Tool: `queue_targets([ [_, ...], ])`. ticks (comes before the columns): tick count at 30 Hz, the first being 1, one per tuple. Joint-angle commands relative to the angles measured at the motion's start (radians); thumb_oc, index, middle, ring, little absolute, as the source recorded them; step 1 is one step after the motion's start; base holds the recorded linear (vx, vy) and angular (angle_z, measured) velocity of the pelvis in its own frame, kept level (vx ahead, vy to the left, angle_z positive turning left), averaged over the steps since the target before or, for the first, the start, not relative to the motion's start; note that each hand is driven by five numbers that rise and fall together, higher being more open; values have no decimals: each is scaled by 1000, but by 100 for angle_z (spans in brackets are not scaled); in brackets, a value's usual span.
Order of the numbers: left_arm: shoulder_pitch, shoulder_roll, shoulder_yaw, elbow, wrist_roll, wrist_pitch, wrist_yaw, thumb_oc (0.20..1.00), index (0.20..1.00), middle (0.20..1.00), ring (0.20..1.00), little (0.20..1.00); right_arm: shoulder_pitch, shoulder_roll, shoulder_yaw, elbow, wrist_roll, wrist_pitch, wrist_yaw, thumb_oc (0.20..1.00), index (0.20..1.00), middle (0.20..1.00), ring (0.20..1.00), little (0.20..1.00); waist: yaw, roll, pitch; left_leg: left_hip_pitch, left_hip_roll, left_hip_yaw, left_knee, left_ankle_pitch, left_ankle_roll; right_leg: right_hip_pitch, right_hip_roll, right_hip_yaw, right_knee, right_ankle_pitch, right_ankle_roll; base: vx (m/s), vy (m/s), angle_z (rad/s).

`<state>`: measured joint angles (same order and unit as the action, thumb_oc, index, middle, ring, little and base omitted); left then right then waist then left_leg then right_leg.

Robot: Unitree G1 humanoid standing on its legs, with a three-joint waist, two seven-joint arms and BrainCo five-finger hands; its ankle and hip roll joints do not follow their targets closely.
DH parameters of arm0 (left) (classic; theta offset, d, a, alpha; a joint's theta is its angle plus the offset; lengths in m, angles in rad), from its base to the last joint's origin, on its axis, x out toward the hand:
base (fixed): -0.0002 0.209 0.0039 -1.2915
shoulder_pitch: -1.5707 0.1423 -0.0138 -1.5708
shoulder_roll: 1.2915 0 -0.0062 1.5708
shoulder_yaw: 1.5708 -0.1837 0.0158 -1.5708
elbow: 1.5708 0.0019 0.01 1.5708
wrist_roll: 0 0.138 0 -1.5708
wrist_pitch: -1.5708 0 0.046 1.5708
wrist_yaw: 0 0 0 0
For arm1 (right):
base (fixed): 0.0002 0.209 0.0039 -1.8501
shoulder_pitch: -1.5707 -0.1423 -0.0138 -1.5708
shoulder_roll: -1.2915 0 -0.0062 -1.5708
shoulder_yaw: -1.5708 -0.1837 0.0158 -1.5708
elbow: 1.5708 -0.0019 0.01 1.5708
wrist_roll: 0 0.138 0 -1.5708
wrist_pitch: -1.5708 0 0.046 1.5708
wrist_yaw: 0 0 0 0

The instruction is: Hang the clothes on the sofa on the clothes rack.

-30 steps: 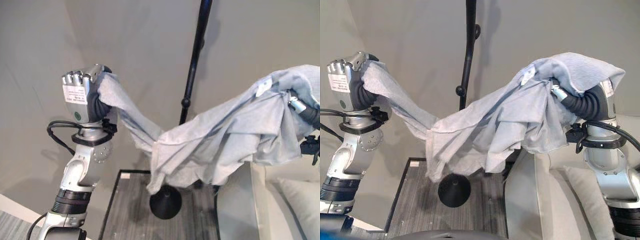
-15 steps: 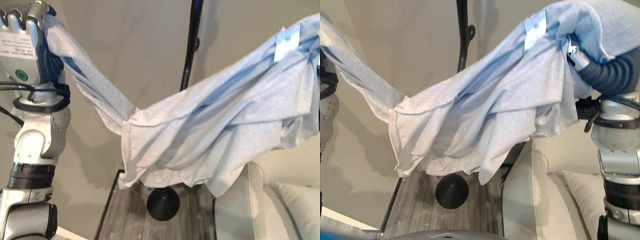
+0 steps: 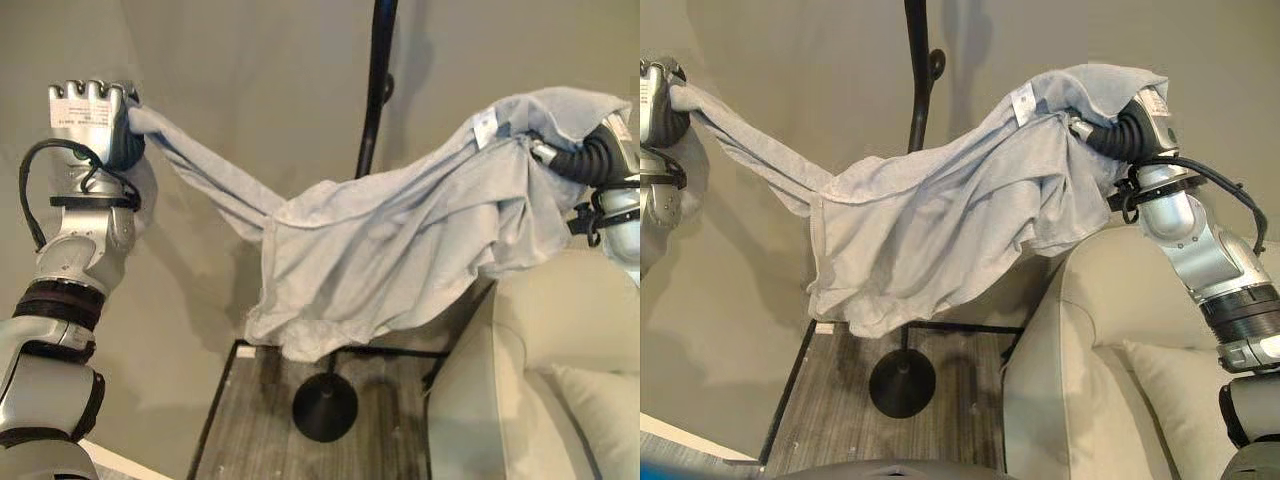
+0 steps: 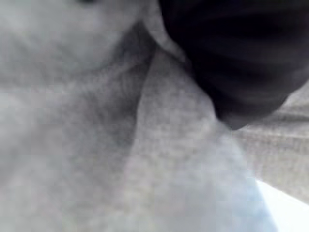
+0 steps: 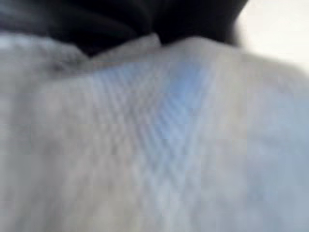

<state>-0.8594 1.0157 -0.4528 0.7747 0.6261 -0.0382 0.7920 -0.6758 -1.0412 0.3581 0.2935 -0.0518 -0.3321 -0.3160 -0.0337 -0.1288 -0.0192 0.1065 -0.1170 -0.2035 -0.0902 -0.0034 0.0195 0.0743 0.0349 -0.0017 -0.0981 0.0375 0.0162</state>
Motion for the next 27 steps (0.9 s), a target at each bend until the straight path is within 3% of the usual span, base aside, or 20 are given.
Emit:
queue_targets([
  [1,-109,-9,-15,133,-87,-8,-25,200,200,200,200,200,-123,-41,24,64,105,21,-6,200,200,200,200,200,10,11,-81,-47,150,79,12,-1,-100,10,-22,1,47,-77,101,14,36,0],
  [6,-183,-12,-106,309,-143,-39,-67,200,200,200,200,200,-299,-51,160,225,147,40,4,200,200,200,200,200,4,19,-69,-68,148,86,3,12,-103,-9,-27,0,37,-68,108,6,33,1],
  [13,-296,88,-180,419,-194,-42,-85,200,200,200,200,200,-449,-73,212,417,216,55,-25,200,200,200,200,200,9,28,-61,-92,143,90,3,17,-103,-29,-29,1,28,-57,113,5,29,2],
  [21,-282,225,-196,473,-185,-46,-90,200,200,200,200,200,-466,-182,125,519,314,37,-60,200,200,200,200,200,8,36,-76,-87,138,95,3,5,-103,-19,-31,0,20,-57,119,34,25,1],
  [27,-237,241,-177,487,-165,-43,-99,200,200,200,200,200,-434,-215,81,563,367,26,-36,200,200,200,200,200,7,36,-90,-71,139,98,3,-2,-104,-4,-32,-1,21,-61,119,6,5,1],
])
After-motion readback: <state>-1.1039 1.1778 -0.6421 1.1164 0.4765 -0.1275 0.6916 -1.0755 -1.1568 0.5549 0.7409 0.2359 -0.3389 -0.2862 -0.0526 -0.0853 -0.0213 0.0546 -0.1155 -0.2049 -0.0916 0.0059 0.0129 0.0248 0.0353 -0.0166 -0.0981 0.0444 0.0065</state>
